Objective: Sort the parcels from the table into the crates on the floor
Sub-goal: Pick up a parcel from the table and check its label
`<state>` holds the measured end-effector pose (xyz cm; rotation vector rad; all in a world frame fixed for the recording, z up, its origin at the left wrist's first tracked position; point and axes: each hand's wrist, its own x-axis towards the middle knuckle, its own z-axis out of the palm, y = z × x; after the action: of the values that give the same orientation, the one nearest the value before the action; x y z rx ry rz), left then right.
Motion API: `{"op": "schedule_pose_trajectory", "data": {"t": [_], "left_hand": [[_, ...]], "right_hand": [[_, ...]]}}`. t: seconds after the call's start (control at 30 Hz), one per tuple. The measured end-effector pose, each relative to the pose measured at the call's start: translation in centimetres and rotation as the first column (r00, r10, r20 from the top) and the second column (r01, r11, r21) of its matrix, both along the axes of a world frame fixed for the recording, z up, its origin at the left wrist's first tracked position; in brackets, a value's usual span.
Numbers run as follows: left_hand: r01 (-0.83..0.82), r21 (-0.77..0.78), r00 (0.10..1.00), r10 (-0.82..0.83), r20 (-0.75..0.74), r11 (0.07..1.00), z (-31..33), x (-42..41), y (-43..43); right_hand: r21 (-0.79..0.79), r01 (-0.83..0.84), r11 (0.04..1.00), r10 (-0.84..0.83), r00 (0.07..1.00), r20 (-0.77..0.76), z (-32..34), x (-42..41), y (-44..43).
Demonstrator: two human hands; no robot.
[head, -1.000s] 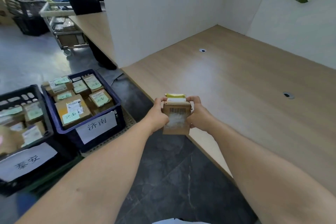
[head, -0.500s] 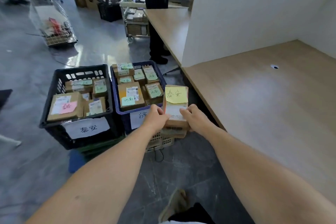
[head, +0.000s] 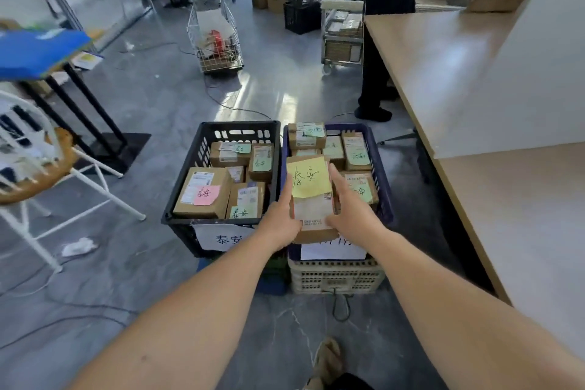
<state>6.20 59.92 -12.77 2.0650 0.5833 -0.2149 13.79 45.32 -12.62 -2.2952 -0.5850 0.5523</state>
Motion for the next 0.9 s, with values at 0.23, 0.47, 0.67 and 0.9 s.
{"op": "schedule_pose_trajectory", "data": {"t": [0.23,0.47,0.67,0.9], "left_hand": [[-0.051,-0.006,0.995,0.051,-0.084,0.999,-2.3,5.6,4.4],[-0.141,-0.015,0.980,0.137,-0.147,0.990,-4.6,7.7,8.9],[-0.185,-0.027,0.970,0.178,-0.166,0.982,-6.3,8.9,13.9],[-0.196,-0.065,0.974,0.186,-0.133,0.979,-8.3,12.6,21.3]], "right_hand": [[-0.118,-0.151,0.981,0.144,0.987,-0.068,-2.5,6.7,4.9],[-0.148,-0.288,0.946,0.280,0.957,-0.077,-4.9,9.3,10.1],[-0.141,-0.304,0.942,0.295,0.952,-0.079,-7.0,10.9,15.3],[-0.116,-0.179,0.977,0.154,0.969,-0.191,-9.7,14.0,22.3]]}}
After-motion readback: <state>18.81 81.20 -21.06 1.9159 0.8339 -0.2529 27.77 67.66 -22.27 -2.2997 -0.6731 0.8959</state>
